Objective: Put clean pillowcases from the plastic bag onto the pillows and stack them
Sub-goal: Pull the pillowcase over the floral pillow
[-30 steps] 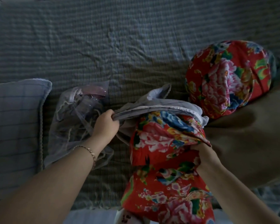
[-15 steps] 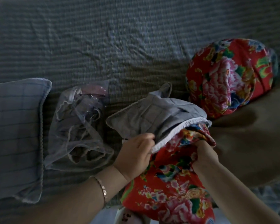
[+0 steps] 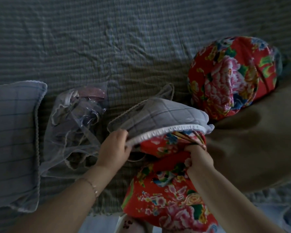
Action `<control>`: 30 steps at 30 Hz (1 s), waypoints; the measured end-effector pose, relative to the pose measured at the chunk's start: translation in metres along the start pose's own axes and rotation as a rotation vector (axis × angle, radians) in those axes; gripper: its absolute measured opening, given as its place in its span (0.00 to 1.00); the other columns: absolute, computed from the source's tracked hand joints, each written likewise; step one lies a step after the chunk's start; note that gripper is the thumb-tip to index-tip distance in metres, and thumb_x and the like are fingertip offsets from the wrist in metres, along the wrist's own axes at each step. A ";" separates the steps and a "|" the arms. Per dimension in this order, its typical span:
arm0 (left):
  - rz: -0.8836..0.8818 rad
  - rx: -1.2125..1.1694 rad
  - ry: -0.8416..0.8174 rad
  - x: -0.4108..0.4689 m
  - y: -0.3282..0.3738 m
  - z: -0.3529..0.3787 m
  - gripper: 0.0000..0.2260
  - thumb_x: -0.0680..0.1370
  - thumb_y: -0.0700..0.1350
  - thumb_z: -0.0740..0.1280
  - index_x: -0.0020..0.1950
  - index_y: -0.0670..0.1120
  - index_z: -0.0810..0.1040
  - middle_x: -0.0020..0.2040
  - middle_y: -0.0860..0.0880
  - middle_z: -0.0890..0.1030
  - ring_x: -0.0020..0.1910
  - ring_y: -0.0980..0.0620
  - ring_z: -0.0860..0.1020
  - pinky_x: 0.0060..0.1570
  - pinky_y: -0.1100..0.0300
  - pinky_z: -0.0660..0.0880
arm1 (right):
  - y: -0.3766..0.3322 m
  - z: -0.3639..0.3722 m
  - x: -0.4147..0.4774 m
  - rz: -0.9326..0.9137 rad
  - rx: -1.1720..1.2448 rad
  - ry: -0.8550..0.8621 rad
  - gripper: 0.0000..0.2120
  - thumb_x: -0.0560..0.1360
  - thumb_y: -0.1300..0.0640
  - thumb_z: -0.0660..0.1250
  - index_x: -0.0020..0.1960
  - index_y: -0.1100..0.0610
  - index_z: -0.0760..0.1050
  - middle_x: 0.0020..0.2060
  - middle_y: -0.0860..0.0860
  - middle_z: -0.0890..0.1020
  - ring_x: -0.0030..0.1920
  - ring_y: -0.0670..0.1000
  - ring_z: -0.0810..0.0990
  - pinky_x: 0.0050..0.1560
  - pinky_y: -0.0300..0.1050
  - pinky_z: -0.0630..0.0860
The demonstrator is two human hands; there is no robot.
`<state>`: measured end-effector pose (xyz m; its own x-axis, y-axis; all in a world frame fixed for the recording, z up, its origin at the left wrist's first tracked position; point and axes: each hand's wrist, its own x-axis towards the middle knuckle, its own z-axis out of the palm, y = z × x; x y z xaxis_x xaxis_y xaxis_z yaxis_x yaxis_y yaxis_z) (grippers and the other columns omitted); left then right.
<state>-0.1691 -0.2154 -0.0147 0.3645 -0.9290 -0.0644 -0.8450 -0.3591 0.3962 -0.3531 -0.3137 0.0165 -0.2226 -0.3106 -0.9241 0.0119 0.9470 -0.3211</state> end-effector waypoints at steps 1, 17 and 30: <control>-0.267 -0.103 0.045 0.011 0.015 -0.002 0.08 0.70 0.35 0.70 0.46 0.37 0.75 0.40 0.39 0.79 0.40 0.41 0.78 0.35 0.57 0.69 | 0.004 0.001 -0.008 -0.053 -0.028 -0.008 0.12 0.68 0.67 0.67 0.49 0.56 0.73 0.40 0.55 0.78 0.34 0.53 0.75 0.32 0.43 0.77; -0.532 -0.553 -0.393 0.099 0.078 0.020 0.11 0.78 0.55 0.61 0.48 0.49 0.77 0.37 0.53 0.77 0.38 0.54 0.74 0.34 0.62 0.65 | 0.006 0.052 0.043 -0.749 -1.070 0.063 0.37 0.66 0.35 0.68 0.71 0.42 0.59 0.72 0.62 0.53 0.68 0.65 0.60 0.66 0.55 0.63; -0.635 0.258 -0.457 0.094 -0.024 0.025 0.12 0.74 0.39 0.67 0.57 0.41 0.75 0.57 0.38 0.74 0.54 0.37 0.74 0.54 0.48 0.74 | -0.010 0.066 0.088 -0.812 -0.830 0.138 0.04 0.69 0.57 0.66 0.43 0.53 0.72 0.51 0.51 0.68 0.39 0.52 0.70 0.37 0.42 0.65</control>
<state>-0.1240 -0.2966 -0.0535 0.6551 -0.4667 -0.5942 -0.6151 -0.7861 -0.0608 -0.3086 -0.3564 -0.0754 0.0234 -0.8862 -0.4626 -0.8117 0.2533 -0.5263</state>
